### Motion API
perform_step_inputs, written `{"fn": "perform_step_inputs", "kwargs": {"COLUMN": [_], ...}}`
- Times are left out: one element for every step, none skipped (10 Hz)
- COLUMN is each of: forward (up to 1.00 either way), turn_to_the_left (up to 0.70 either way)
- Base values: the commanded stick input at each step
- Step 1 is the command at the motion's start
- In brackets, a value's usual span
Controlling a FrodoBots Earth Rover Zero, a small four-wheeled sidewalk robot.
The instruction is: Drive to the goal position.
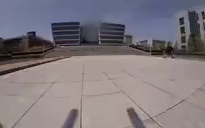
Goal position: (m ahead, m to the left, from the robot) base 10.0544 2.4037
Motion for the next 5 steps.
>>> {"fn": "perform_step_inputs", "kwargs": {"forward": [0.70, 0.70, 0.70, 0.70, 0.70], "turn_to_the_left": [0.00, 0.00, 0.00, 0.00, 0.00]}}
